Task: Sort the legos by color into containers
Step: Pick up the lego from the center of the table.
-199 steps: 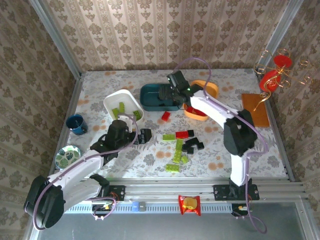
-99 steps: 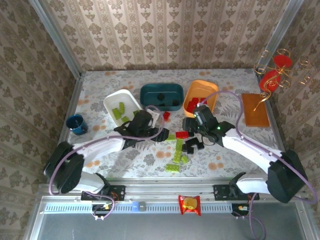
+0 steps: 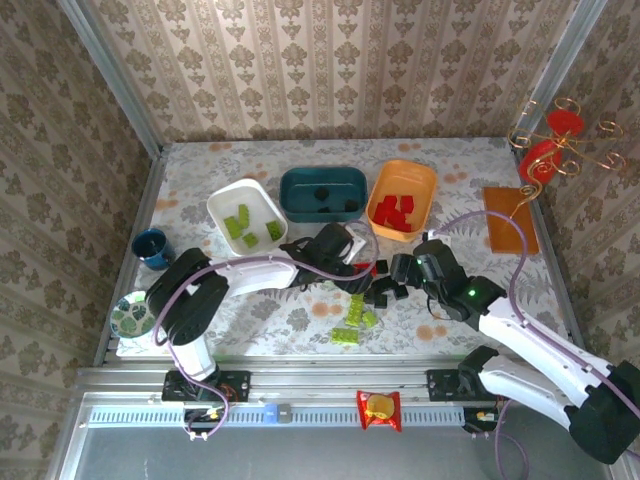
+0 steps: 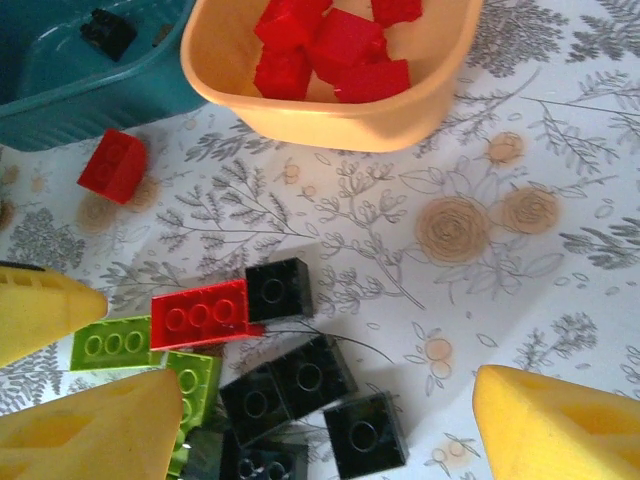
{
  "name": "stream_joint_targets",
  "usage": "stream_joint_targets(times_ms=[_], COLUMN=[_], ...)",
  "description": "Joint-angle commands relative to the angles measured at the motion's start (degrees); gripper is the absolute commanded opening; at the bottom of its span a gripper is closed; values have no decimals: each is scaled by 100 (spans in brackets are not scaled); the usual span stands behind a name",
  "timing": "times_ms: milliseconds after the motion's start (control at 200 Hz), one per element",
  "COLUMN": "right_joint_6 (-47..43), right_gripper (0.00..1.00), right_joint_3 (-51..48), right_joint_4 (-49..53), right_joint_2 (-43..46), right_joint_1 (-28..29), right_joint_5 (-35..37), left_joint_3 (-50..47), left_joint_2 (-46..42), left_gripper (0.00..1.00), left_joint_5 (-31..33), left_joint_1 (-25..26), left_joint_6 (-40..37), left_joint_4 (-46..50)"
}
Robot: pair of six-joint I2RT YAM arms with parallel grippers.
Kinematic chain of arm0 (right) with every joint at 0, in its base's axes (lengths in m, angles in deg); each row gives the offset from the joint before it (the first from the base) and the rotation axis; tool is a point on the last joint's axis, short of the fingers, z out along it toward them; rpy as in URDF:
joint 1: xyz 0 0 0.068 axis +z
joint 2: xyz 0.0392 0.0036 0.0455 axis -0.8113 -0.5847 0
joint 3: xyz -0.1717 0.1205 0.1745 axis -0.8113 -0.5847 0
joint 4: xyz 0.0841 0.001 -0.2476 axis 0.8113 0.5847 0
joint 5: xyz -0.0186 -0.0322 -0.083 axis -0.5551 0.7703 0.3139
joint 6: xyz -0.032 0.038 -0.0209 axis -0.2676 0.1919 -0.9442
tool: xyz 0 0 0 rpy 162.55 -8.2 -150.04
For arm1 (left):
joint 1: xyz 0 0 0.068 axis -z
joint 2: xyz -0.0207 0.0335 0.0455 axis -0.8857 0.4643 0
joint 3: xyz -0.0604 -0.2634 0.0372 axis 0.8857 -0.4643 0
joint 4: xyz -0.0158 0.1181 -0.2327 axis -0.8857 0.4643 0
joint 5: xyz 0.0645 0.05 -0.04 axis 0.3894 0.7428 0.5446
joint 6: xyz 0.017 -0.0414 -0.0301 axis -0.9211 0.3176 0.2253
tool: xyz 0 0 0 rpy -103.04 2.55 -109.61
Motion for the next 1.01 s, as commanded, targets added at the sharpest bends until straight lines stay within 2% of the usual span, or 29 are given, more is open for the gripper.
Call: stream_joint_targets(times_ms=[0, 240, 605, 735, 810, 1000], right_joint_6=[162, 161, 180, 189, 192, 193], right_gripper=[78, 78, 78, 78, 78, 78], right_joint_3=[-92, -156, -225, -224, -216, -217], right_joint_4=[306, 426, 541, 566, 576, 611], right_joint_2=[267, 469, 793, 878, 910, 976], right_joint_1=[-27, -45, -63, -63, -63, -63], right_joint_5=[314, 323, 353, 355, 343, 371], left_joint_3=[395, 785, 1098, 1213, 1226, 1236], left_joint_2=[314, 762, 1165, 1261, 1279, 1332], left_gripper=[81, 79, 65, 64, 60, 44], left_joint_5=[244, 662, 716, 650, 616, 415], left_joint_1=[36, 154, 82, 38, 36, 10], left_joint_6=[-463, -768, -704, -699, -694, -673], left_joint_4=[274, 333, 479, 555, 546, 511])
